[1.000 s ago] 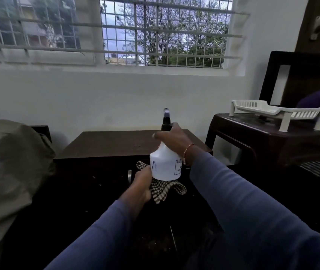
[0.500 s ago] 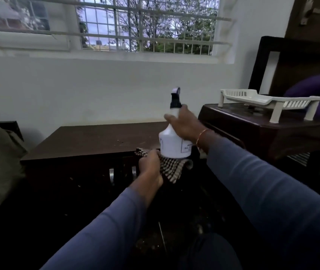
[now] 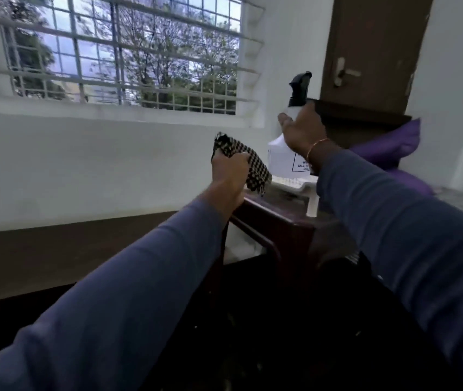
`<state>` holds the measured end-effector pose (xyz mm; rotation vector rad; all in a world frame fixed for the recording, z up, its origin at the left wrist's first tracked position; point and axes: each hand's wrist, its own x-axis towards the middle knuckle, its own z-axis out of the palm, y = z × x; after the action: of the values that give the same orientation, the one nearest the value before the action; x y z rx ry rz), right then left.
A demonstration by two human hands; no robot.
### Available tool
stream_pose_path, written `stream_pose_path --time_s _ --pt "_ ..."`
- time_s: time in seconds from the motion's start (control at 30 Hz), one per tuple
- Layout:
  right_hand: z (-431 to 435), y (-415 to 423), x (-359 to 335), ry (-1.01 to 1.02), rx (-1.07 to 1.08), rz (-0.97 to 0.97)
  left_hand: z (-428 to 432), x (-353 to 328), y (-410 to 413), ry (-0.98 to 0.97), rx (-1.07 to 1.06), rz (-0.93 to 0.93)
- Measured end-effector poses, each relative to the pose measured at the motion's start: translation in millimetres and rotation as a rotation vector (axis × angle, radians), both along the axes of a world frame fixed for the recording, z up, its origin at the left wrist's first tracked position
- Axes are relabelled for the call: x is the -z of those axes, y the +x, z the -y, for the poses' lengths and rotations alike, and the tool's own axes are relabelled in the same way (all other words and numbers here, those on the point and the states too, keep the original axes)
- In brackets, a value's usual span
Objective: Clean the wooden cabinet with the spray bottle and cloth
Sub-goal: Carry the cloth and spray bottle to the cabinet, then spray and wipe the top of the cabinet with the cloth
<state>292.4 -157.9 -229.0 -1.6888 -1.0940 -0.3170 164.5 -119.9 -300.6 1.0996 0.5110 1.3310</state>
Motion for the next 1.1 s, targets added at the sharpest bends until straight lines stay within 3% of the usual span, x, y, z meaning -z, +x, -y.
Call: stream_pose_path --time_s 0.33,0.6,0.67,0.77,0.83,0.97,1.03,1.1 --pt "-20 71 28 -0.062 0.137 -0.114 -17 3 53 0.104 -0.012 -0.142" --pt "-27 87 49 -0.057 0.206 -0.105 -27 17 39 0.110 -0.044 -0.197" --pt "-22 84 51 0.042 0.266 -0.085 -31 18 31 0.105 -0.050 -0.211" --pt "-9 59 51 0.333 0.325 0.209 -34 20 19 0.135 -0.091 -0.257" --pt "2 25 50 0.335 0.141 0.259 -37 22 8 0.194 -0.174 -0.341" --pt "-3 -57 75 -0.121 -0.502 -0.077 -30 41 -22 0.371 -0.258 -0.526" --pt "-15 -87 102 -0.155 -0.552 -0.172 -26 56 -38 0.410 -0.222 -0.575" --pt "-25 -116 127 -0.052 -0.559 -0.318 -28 74 -68 0.366 -0.193 -0.613"
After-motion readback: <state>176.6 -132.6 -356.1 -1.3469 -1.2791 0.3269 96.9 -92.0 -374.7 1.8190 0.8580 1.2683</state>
